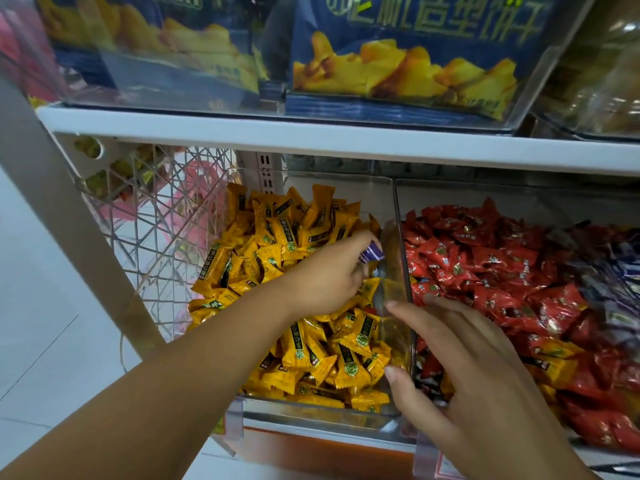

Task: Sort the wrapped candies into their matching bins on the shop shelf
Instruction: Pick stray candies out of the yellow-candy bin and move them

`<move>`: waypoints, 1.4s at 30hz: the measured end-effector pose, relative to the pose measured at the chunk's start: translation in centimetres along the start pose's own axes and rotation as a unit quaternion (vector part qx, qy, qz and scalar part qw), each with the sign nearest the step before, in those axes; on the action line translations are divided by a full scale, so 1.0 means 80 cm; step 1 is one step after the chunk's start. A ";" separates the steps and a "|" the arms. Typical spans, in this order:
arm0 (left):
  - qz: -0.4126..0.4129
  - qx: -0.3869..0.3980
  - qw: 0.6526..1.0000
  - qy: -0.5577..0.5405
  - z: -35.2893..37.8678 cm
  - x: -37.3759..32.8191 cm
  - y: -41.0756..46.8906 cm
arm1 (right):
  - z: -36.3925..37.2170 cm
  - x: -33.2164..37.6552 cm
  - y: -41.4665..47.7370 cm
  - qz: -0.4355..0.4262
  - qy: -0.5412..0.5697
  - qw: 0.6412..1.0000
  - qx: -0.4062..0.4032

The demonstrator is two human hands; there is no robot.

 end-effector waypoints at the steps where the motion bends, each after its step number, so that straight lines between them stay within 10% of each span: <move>1: -0.013 0.005 0.999 0.051 0.003 0.002 0.004 | 0.000 0.000 0.000 0.001 0.001 1.000 0.000; 15: -0.086 0.005 0.930 0.357 0.001 0.011 0.045 | 0.003 -0.002 0.000 -0.004 -0.004 1.000 -0.001; 34: -0.033 -0.032 0.998 0.054 -0.027 0.002 -0.008 | -0.003 -0.002 0.002 0.032 0.048 0.997 0.049; 42: 0.016 -0.048 0.999 0.000 -0.020 -0.088 -0.073 | -0.034 -0.025 0.009 0.266 0.381 0.885 0.011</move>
Point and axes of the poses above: each hand's wrist, its own y-axis towards the middle knuckle, its own z-axis out of the palm, x = y × z, the point moved 4 cm from there along y, towards the middle knuckle, and after that the axes turned 6 degrees about -y, right-handed, at the moved point
